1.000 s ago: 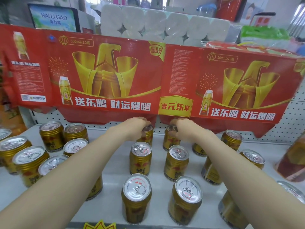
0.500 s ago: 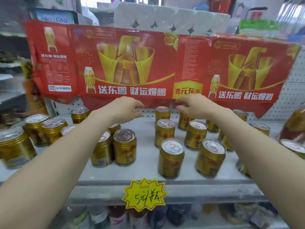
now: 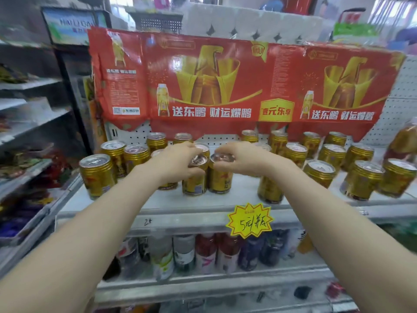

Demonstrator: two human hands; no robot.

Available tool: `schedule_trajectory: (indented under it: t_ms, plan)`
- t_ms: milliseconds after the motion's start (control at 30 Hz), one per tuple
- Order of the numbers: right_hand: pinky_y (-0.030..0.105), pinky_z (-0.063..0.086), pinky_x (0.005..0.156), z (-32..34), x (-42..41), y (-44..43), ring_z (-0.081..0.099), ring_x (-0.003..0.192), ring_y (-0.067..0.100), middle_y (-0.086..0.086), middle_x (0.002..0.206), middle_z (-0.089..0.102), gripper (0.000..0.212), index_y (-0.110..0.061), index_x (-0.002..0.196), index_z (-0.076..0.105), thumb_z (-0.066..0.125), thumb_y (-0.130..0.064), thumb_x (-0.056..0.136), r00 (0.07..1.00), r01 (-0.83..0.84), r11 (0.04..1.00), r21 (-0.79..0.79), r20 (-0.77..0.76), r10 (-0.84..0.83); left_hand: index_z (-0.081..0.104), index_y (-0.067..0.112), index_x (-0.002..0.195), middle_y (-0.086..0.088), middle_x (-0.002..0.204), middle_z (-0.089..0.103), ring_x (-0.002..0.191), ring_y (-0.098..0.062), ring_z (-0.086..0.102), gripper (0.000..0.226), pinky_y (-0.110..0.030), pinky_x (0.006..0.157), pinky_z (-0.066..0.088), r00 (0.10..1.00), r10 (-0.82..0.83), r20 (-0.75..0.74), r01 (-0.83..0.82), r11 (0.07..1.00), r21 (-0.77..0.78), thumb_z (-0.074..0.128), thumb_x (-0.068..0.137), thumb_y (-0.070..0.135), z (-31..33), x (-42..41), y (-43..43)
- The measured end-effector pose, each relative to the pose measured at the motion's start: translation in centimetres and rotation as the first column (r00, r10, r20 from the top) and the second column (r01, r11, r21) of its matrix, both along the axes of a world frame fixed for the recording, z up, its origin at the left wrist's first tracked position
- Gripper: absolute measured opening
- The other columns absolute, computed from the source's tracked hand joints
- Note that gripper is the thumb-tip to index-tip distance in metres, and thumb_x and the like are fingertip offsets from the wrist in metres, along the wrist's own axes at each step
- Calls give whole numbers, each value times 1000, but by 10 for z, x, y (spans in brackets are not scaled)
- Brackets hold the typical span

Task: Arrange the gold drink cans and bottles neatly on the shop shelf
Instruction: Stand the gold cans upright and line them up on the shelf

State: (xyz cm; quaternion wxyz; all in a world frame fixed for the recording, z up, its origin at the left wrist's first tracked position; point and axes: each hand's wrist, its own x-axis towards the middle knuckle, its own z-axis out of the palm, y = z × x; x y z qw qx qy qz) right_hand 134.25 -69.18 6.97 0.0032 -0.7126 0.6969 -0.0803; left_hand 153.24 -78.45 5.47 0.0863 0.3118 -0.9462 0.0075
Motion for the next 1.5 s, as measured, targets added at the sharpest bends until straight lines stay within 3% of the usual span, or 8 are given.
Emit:
schedule_trajectory:
  t_ms: [167, 267, 433, 667, 833, 1033, 1400, 1500]
  plan:
    - [36, 44, 101, -3, 11, 3, 52, 124, 26, 10, 137, 57, 52, -10, 138, 53, 59, -40, 96, 997, 80, 996, -27, 18, -80, 45, 22, 144, 2, 144, 43, 126, -21, 47, 60, -32, 87, 38, 1000, 3, -31, -3, 1000, -7, 57, 93, 51, -4, 1, 4]
    - [41, 51, 84, -1, 13, 5, 57, 99, 28, 14, 108, 63, 44, -6, 114, 65, 56, -44, 94, 989, 144, 989, -19, -36, -145, 52, 18, 136, -1, 136, 48, 119, -23, 50, 54, -30, 81, 38, 1000, 1, -1, -1, 1000, 17, 58, 93, 50, -3, 4, 3]
    - [32, 43, 58, -1, 11, 13, 61, 77, 24, 14, 92, 69, 50, -5, 99, 70, 61, -53, 87, 978, 208, 978, -26, -13, -208, 54, 20, 134, 0, 133, 49, 116, -21, 51, 52, -30, 79, 39, 999, -35, 4, 35, 999, 21, 60, 92, 49, -1, 10, 7]
    - [37, 53, 72, -3, 17, 18, 64, 87, 26, 10, 97, 70, 50, -9, 104, 69, 58, -55, 89, 975, 216, 976, -32, -37, -217, 54, 23, 137, -1, 130, 51, 118, -21, 50, 56, -30, 78, 36, 999, -30, -15, 30, 1000, 7, 59, 90, 54, 0, 15, 18]
    - [35, 49, 67, -5, 20, 21, 62, 83, 25, 10, 94, 69, 45, -7, 102, 68, 56, -50, 92, 979, 199, 979, -48, -29, -201, 62, 19, 124, -5, 118, 52, 103, -23, 54, 66, -36, 84, 47, 995, 56, -80, -56, 998, 12, 55, 83, 70, -2, 22, 29]
    - [35, 47, 65, -9, 22, 25, 62, 83, 26, 10, 94, 68, 42, -6, 106, 67, 54, -45, 95, 987, 161, 985, -69, -9, -162, 38, 20, 150, -4, 151, 42, 132, -24, 44, 61, -37, 104, 41, 996, -21, -88, 32, 992, 123, 53, 96, 45, -3, 27, 30]
    - [32, 40, 64, -9, 25, 27, 61, 90, 27, 7, 96, 67, 36, -12, 106, 67, 53, -43, 96, 991, 125, 990, -68, -44, -128, 58, 14, 129, -11, 119, 56, 107, -27, 54, 54, -39, 88, 47, 989, 117, -94, -117, 993, 14, 55, 93, 53, -6, 28, 28]
    - [36, 52, 78, -7, 26, 27, 62, 99, 26, 6, 112, 68, 42, -15, 121, 65, 55, -46, 94, 989, 145, 988, -50, -12, -146, 60, 13, 127, -10, 117, 60, 106, -27, 57, 58, -43, 91, 50, 988, 126, -87, -128, 992, -21, 57, 90, 57, -3, 30, 28]
